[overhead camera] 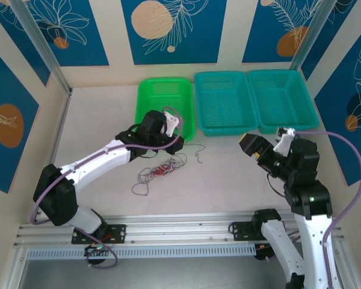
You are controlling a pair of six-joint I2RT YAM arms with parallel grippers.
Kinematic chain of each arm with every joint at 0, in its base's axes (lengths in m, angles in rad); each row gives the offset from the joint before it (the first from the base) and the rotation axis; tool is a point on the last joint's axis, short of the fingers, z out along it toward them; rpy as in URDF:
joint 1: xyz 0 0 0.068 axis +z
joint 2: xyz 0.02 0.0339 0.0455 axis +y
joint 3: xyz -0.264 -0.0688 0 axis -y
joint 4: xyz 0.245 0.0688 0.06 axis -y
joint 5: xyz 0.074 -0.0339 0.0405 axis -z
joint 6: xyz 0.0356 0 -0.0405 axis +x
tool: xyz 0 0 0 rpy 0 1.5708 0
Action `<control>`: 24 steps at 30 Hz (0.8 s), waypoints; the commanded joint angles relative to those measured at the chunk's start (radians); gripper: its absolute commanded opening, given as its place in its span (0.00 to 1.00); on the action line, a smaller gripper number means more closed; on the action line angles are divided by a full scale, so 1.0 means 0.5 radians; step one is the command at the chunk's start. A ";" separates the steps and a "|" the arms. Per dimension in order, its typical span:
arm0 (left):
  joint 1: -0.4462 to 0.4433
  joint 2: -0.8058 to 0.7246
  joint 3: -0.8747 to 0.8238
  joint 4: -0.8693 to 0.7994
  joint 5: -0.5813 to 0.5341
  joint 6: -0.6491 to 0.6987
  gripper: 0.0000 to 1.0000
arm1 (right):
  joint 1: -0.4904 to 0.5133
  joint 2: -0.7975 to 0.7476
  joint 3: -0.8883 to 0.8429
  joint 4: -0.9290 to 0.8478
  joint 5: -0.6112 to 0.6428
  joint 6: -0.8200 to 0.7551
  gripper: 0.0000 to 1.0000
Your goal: Untangle the cables
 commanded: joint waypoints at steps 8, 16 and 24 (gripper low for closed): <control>0.006 0.014 0.088 -0.036 0.274 0.196 0.00 | 0.778 0.474 -0.236 0.729 -0.264 -1.819 0.94; 0.005 0.009 0.111 -0.084 0.361 0.251 0.00 | 0.970 0.954 -0.143 0.785 -0.360 -2.093 0.86; 0.007 -0.083 -0.019 -0.012 0.294 0.221 0.00 | 1.011 1.082 -0.179 1.112 -0.355 -1.908 0.00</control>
